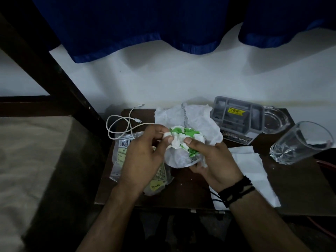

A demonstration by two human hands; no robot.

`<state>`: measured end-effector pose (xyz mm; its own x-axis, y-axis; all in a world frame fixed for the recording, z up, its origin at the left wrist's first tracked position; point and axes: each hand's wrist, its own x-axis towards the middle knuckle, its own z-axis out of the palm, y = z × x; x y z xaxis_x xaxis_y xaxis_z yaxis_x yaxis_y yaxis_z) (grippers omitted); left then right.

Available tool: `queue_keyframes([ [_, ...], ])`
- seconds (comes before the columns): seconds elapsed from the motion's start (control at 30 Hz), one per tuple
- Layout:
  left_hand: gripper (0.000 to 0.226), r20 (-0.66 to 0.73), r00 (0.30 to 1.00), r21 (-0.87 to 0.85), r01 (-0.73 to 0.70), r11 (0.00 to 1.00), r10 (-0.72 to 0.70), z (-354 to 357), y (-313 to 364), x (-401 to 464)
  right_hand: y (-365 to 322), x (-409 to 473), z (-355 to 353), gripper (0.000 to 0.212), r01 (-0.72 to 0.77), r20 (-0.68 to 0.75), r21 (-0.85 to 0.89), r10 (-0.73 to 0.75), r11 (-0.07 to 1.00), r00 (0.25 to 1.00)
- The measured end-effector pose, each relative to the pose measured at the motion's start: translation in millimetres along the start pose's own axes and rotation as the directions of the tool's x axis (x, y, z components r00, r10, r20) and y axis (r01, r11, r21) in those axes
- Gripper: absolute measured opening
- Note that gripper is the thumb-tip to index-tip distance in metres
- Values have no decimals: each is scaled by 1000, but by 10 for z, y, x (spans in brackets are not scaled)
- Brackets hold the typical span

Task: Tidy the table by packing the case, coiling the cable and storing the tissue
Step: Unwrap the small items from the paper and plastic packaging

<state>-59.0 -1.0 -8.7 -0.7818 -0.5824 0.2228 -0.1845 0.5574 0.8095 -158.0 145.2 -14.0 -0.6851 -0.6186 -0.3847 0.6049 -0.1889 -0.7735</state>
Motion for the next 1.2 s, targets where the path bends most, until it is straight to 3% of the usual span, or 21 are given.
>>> queue_keyframes([
  [0.1, 16, -61, 997, -135, 40, 990, -49, -5, 29, 12, -5, 7, -6, 36, 30, -88, -15, -32, 999, 996],
  [0.23, 20, -165, 986, -220, -33, 975, -4, 9, 180, 0, -8, -8, 19, 28, 76, -126, -59, -83, 995, 989],
  [0.43, 12, -117, 981, 99, -146, 984, 157, 160, 22, -56, 30, -63, 115, 25, -34, 44, -97, 38, 995, 998],
  [0.5, 12, -117, 978, 104, -158, 982, 170, 153, -2, -50, 36, -76, 133, 24, -11, 70, -127, 20, 992, 997],
  [0.63, 17, -35, 981, 46, -189, 981, 190, 121, -3, -23, 48, -51, 126, 27, 59, 12, -55, -59, 997, 998],
  [0.83, 38, 223, 944, 108, -272, 956, 244, 161, -2, -25, 70, 2, 59, 22, 6, -149, 18, -3, 1000, 989],
  [1.0, 56, 383, 906, 71, -222, 972, 179, 90, 10, -14, 76, 42, 25, 34, -33, -172, 121, 54, 992, 984],
  [1.1, 61, 381, 907, 53, -217, 975, 181, 27, 7, 4, 66, 37, 25, 34, -64, -160, 106, 81, 992, 984],
  [1.2, 48, 280, 948, 9, -157, 988, 148, -10, -32, 30, 61, 23, 38, 31, -123, -117, 55, 128, 991, 985],
])
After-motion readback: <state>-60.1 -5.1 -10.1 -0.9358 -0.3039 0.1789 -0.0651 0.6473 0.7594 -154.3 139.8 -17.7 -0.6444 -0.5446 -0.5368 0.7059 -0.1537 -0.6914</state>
